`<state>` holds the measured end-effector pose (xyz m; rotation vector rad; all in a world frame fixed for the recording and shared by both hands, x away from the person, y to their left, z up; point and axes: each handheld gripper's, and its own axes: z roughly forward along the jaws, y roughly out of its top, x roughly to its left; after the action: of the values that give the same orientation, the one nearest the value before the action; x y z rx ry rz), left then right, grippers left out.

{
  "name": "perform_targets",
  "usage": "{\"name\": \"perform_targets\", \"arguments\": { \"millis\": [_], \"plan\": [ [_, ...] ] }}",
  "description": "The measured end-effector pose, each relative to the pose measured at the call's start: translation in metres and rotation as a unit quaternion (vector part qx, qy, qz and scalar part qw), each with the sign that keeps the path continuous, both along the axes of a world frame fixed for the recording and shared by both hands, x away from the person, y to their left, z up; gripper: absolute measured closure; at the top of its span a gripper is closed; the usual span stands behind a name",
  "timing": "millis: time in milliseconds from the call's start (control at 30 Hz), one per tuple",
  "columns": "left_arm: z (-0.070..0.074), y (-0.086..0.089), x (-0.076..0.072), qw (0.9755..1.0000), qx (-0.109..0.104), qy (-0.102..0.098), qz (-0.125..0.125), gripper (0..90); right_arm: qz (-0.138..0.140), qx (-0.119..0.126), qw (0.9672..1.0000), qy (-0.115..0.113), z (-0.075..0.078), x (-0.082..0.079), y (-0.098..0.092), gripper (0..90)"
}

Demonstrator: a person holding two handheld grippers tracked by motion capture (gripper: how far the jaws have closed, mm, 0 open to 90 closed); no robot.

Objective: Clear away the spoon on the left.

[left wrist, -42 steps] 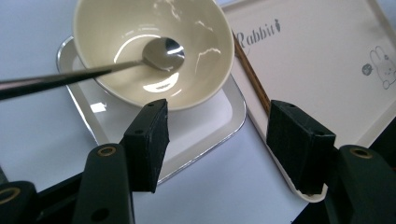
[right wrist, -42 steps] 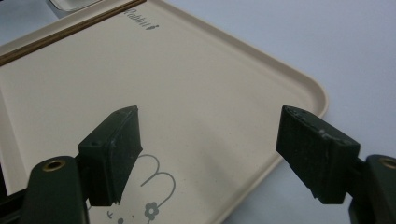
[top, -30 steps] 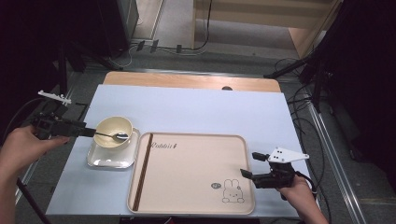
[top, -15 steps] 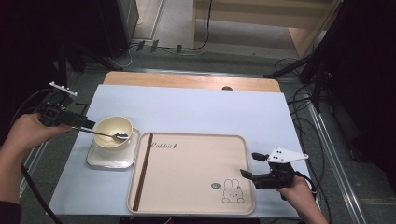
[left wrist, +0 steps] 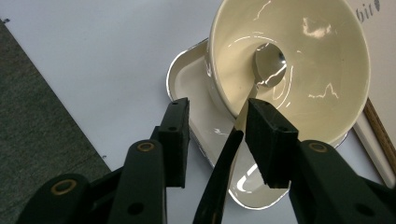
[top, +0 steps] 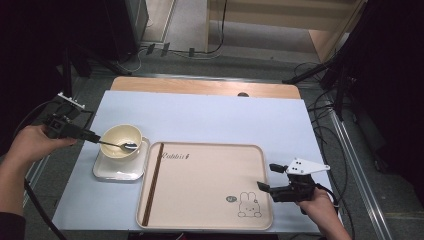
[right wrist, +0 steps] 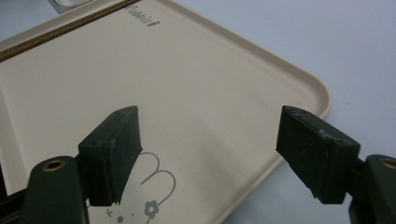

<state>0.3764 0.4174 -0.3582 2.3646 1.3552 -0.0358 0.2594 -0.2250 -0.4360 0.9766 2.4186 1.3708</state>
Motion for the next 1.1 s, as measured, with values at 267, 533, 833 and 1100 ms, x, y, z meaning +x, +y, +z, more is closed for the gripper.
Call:
{"name": "perform_targets", "arguments": {
  "millis": [267,533,833,1100],
  "plan": [
    [-0.001,-0.002,-0.004,0.9998,0.004,0.014,-0.012,71.6,0.0,0.0,1.0,0.0,0.0,0.0,0.0,22.0],
    [-0.001,-0.002,-0.008,0.9994,0.002,0.034,-0.011,79.4,0.0,-0.001,1.0,0.0,0.0,0.0,0.0,22.0],
    [0.001,0.002,-0.014,0.9989,-0.019,0.044,-0.002,89.1,-0.001,0.0,1.0,0.0,0.0,0.0,0.0,22.0],
    [0.005,0.004,-0.017,0.998,-0.037,0.05,0.008,89.5,-0.001,0.0,1.0,0.0,0.0,0.0,0.0,22.0]
  ]
}}
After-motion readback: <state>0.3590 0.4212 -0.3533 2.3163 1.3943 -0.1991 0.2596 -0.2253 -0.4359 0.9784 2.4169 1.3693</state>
